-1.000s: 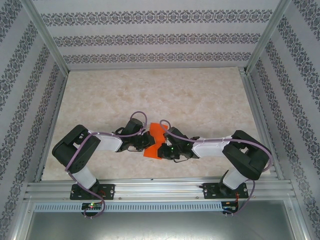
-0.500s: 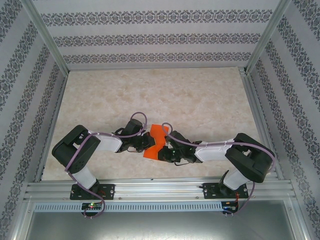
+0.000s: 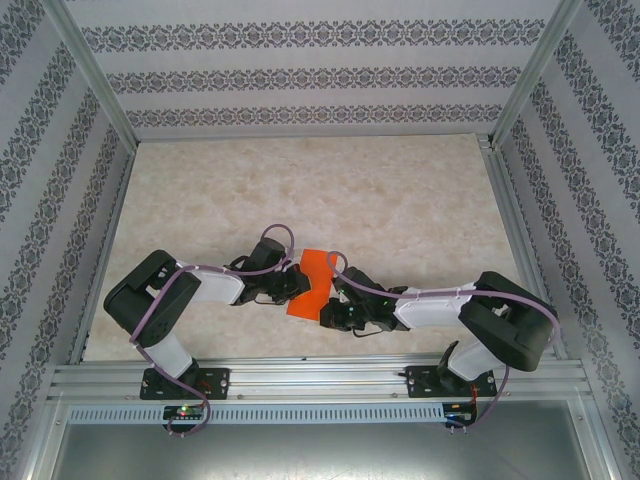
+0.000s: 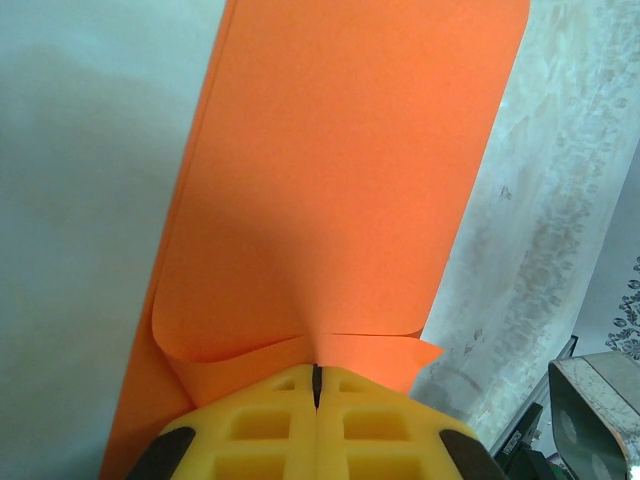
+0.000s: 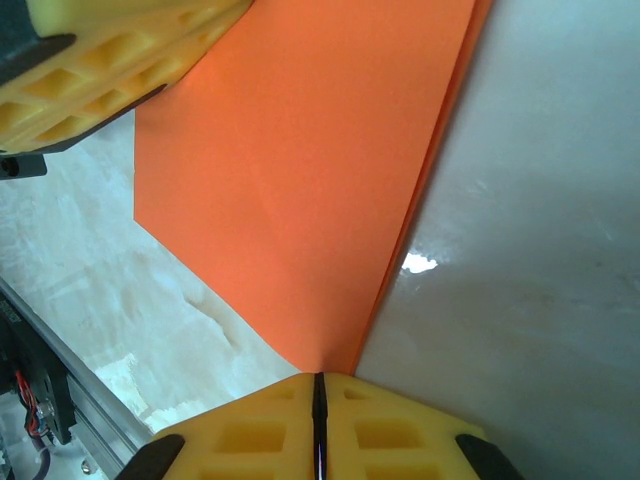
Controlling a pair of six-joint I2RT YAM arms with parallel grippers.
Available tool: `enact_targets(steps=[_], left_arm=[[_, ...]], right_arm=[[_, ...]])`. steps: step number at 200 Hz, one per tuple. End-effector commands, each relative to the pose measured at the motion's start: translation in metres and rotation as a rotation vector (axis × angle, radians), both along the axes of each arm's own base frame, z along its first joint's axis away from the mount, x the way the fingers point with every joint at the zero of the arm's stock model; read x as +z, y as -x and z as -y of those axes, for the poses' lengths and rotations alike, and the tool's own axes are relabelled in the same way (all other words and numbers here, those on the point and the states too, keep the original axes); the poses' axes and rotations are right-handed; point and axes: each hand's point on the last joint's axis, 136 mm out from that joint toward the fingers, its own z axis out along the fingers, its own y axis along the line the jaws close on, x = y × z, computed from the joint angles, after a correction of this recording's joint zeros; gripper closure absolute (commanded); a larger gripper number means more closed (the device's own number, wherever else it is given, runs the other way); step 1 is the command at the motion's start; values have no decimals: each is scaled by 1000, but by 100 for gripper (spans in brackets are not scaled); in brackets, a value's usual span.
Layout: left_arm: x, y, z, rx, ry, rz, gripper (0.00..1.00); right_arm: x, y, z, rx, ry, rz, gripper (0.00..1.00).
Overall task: Fold a paper plane with a square sheet of paper (pick it up from the middle)
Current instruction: Fold the triangle a second time at the center of the table.
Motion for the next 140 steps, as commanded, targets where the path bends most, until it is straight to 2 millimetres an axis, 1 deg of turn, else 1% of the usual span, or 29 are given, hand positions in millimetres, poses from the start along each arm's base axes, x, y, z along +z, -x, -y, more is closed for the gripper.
enact_targets(steps=[1, 14, 30, 36, 52, 68, 89, 102, 117, 140], left_arm=[[-32, 15, -26, 43, -131, -80, 100], [-31, 16, -26, 39, -130, -77, 100], [-29, 15, -25, 36, -128, -71, 100], [-28, 15, -25, 36, -127, -68, 100], [-27, 14, -24, 35, -124, -65, 100], [-26, 14, -23, 31, -119, -65, 100], [-25, 13, -23, 31, -116, -64, 100], [-25, 13, -22, 28, -115, -64, 100], [-24, 13, -22, 25, -114, -61, 100], [-22, 14, -21, 20, -111, -57, 100]], right_arm=[[-7, 19, 18, -3, 65, -58, 90], [17, 9, 10, -10, 13, 4, 89], [36, -1, 6, -31, -26, 54, 89], [42, -6, 4, -39, -41, 69, 89], [49, -15, 0, -60, -61, 90, 88], [43, -21, -4, -65, -52, 66, 88], [40, -27, -22, -41, -76, 38, 88], [32, -28, -30, -25, -68, 12, 88], [22, -29, -30, -26, -42, -6, 88], [1, -24, -18, -38, 16, -46, 89]])
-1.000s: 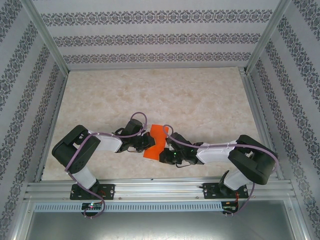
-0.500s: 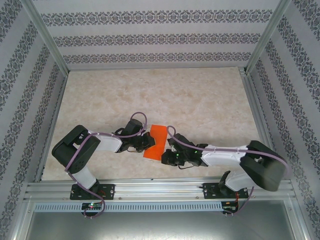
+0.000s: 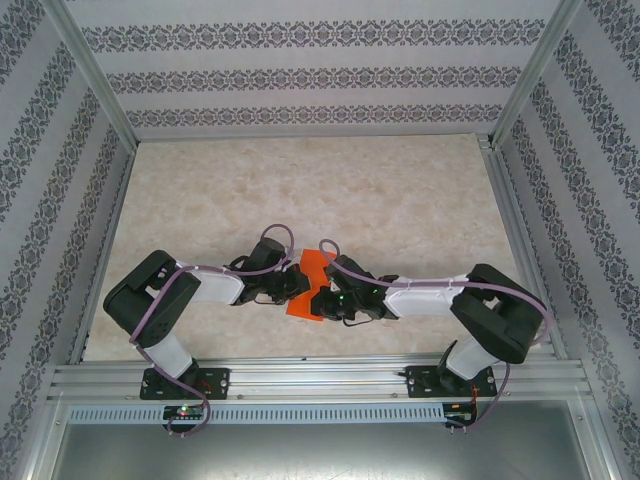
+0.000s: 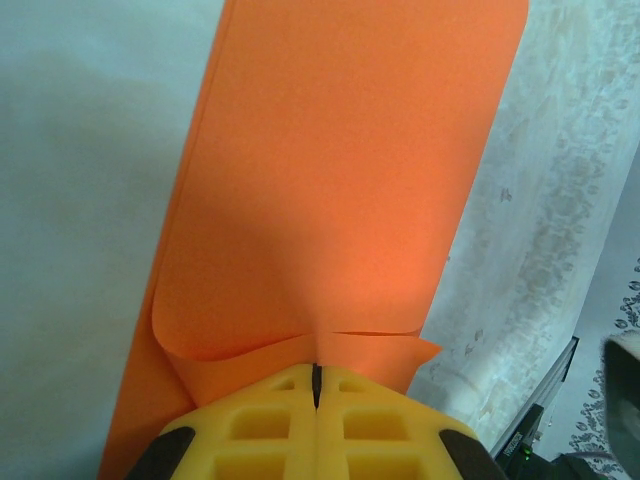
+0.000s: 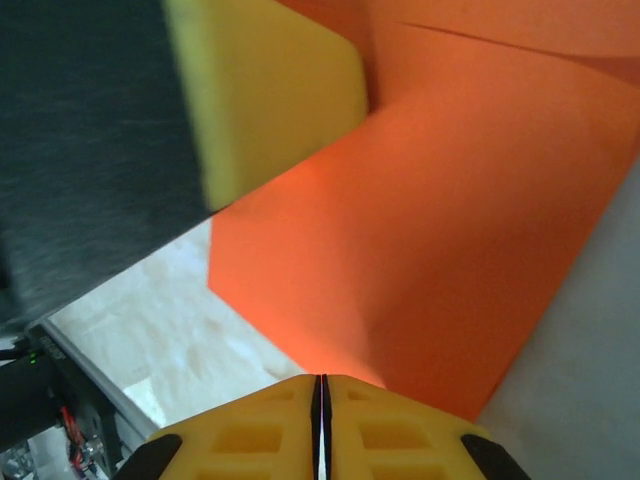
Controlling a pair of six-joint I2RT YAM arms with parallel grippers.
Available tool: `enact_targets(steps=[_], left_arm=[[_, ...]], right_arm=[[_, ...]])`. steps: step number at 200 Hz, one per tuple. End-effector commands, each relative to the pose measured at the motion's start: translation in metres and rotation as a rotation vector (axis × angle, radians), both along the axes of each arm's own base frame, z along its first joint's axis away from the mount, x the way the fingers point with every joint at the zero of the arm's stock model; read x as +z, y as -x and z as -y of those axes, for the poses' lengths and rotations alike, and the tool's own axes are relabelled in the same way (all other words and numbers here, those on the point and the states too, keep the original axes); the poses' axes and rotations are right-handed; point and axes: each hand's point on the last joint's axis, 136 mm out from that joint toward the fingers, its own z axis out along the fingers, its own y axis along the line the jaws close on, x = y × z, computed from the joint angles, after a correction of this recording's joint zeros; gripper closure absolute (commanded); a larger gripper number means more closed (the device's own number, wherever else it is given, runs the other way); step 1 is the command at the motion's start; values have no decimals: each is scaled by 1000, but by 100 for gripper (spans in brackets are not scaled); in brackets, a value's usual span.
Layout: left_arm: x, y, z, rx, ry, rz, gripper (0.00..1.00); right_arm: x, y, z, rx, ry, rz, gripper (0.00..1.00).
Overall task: Fold a paper plane with a square sheet of paper (pick it up from the middle)
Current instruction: Fold the triangle a second time at the center of the table.
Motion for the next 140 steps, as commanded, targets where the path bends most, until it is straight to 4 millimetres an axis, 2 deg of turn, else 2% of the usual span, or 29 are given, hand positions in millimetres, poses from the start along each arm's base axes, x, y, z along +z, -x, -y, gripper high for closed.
enact_targets(steps=[1, 39, 66, 95, 109, 140], left_arm=[[-23, 14, -21, 19, -110, -59, 100], [-13, 13, -18, -12, -98, -30, 100], [14, 8, -8, -46, -43, 31, 88], [39, 8, -2, -81, -18, 84, 82], [41, 7, 1, -92, -8, 90, 82], [29, 2, 6, -100, -19, 68, 83]], right_arm=[[-11, 1, 4, -6, 20, -33, 89], [-36, 18, 26, -35, 73, -90, 93], [-42, 22, 28, -34, 79, -103, 94], [-43, 21, 27, -21, 87, -103, 95], [-43, 21, 25, -17, 87, -104, 95], [-43, 21, 24, -11, 89, -107, 95]])
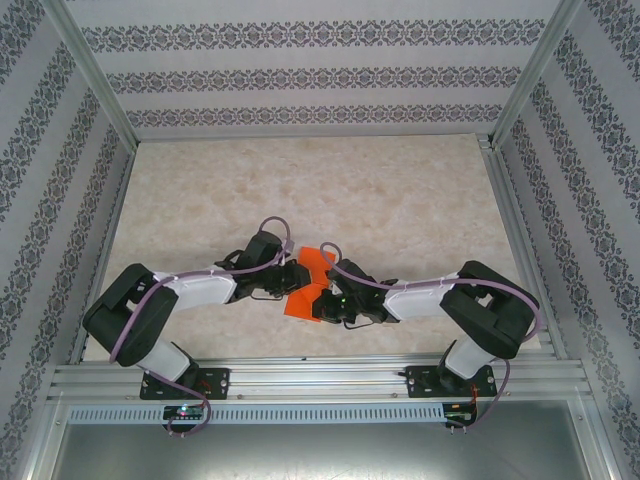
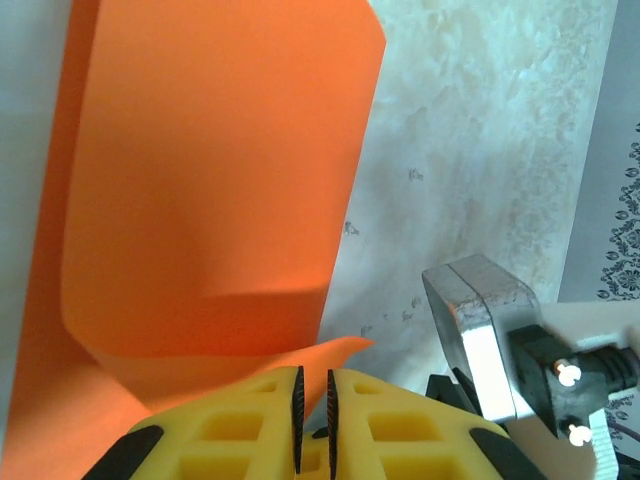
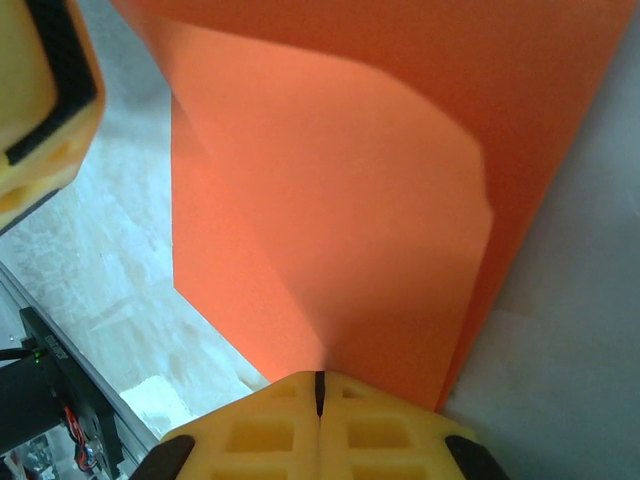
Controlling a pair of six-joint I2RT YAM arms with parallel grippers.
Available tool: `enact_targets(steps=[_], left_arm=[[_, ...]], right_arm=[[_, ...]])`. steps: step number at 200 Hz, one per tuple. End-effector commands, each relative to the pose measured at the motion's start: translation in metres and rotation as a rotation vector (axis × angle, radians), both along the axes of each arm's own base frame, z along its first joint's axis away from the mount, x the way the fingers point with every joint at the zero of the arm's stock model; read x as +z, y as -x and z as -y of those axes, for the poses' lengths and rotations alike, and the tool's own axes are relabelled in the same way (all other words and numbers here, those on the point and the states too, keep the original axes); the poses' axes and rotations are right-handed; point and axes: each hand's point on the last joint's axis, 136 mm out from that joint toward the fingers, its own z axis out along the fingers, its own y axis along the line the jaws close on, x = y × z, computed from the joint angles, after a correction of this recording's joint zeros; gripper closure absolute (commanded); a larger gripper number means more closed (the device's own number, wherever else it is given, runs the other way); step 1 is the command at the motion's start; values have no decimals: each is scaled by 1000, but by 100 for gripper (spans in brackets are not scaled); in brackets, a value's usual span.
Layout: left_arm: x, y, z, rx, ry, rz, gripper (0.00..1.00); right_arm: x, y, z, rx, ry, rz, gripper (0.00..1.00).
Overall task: Fold a paper plane with a square sheet of paper (pick it up from the middle)
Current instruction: Fold the triangle a second time at the center of the table.
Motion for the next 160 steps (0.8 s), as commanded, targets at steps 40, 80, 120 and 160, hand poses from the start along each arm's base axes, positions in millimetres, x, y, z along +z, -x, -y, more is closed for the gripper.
enact_targets(steps=[40, 80, 120, 160], left_arm=[[-32, -2, -1, -21, -88, -41, 86], [-54, 0, -18, 8, -162, -55, 88], [-60, -5, -38, 57, -167, -51, 88], [-58, -16, -47, 59, -166, -32, 88]], right_arm=[[-34, 19, 27, 3, 145, -92, 95], [-33, 21, 31, 21, 178, -95, 98], [-33, 24, 37, 34, 212, -94, 100], [-34, 28, 42, 54, 234, -99, 100]])
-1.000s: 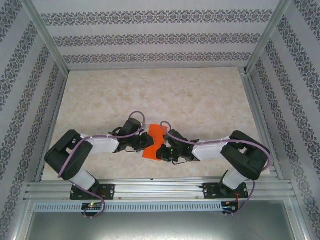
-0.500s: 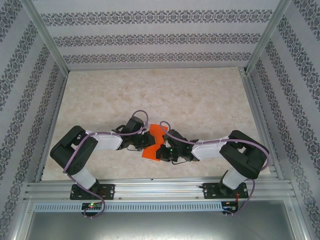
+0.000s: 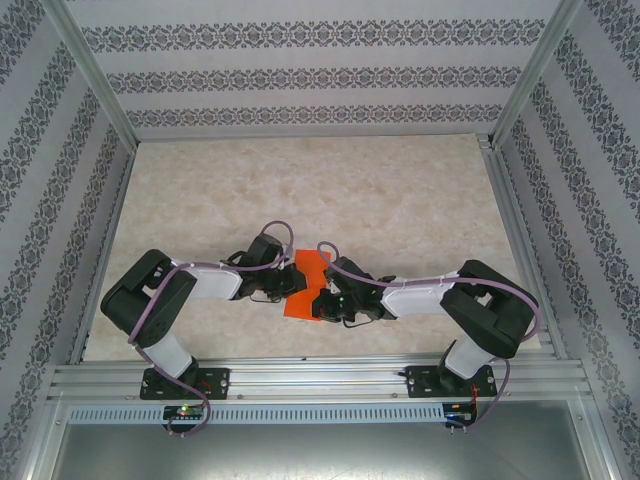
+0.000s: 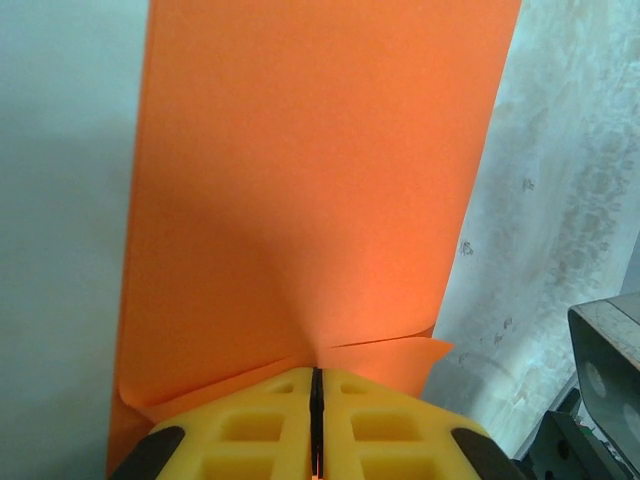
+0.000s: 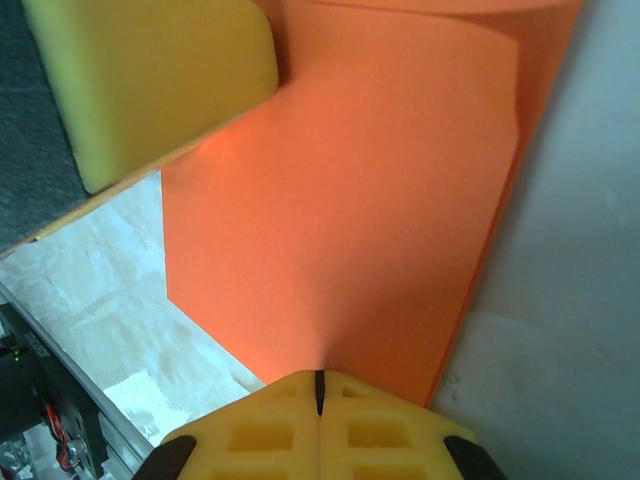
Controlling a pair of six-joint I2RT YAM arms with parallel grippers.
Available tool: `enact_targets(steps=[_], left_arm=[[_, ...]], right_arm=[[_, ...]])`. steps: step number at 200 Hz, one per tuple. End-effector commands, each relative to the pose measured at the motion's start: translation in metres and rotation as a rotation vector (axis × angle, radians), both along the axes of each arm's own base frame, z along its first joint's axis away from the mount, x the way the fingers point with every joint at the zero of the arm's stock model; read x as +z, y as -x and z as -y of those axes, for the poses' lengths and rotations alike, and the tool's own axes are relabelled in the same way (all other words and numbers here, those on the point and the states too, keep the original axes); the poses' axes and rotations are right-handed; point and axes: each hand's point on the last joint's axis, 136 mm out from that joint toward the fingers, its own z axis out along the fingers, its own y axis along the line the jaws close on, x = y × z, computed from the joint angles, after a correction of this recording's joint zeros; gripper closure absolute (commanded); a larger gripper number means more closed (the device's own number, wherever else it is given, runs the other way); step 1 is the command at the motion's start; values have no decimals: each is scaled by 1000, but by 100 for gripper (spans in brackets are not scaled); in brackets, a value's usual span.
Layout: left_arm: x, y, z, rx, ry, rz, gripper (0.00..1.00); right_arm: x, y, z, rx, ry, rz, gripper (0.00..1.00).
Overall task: Fold a paper plane with a square sheet of paper (pick it up from the middle)
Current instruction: Fold the triangle a second time at the center of the table.
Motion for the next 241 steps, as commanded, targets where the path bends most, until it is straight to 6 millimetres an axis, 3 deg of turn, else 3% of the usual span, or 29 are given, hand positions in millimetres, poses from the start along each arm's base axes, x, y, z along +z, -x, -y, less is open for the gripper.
enact_targets(steps=[1, 97, 121, 152, 202, 241], left_arm=[[-19, -12, -32, 62, -110, 20, 88], [-21, -37, -62, 107, -92, 7, 90], [-8, -44, -69, 115, -91, 23, 89], [26, -48, -73, 117, -87, 80, 88], [71, -18, -47, 50, 34, 152, 86], [59, 5, -19, -51, 50, 132, 87]], right_arm=[[-34, 28, 41, 22, 192, -102, 100], [-22, 23, 35, 73, 184, -90, 100], [-21, 22, 32, 81, 181, -91, 100], [-20, 19, 26, 89, 165, -85, 100], [-17, 14, 17, 101, 149, -73, 100], [-16, 12, 16, 96, 148, -69, 99]])
